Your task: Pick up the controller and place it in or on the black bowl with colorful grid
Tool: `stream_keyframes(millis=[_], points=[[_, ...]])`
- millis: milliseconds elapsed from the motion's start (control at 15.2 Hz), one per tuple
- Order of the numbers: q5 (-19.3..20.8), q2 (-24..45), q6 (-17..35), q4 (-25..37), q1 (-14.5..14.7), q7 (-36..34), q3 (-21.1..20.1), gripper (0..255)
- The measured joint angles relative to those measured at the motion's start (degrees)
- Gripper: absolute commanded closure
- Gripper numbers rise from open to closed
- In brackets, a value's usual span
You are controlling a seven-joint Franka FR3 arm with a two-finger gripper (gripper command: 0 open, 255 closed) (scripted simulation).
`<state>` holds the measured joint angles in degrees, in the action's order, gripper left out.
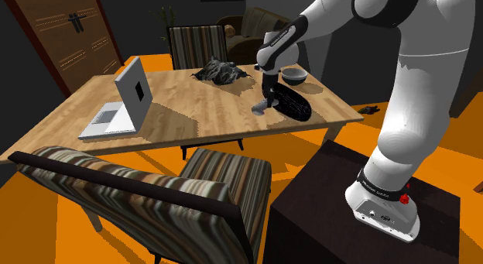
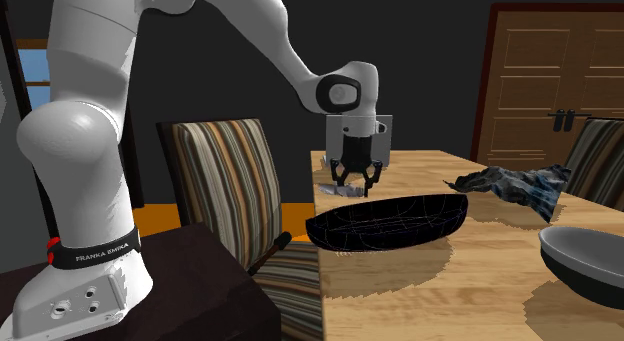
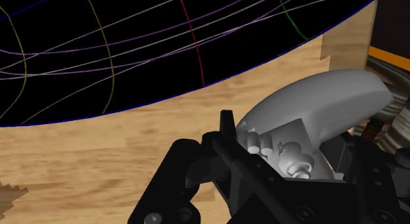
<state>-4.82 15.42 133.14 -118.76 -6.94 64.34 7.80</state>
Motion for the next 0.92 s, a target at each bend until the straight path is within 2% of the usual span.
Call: stream_keyframes(millis=[924], points=[[1.44,-5.79,-9.56,3.86,0.3,-1.18,0.38,255]])
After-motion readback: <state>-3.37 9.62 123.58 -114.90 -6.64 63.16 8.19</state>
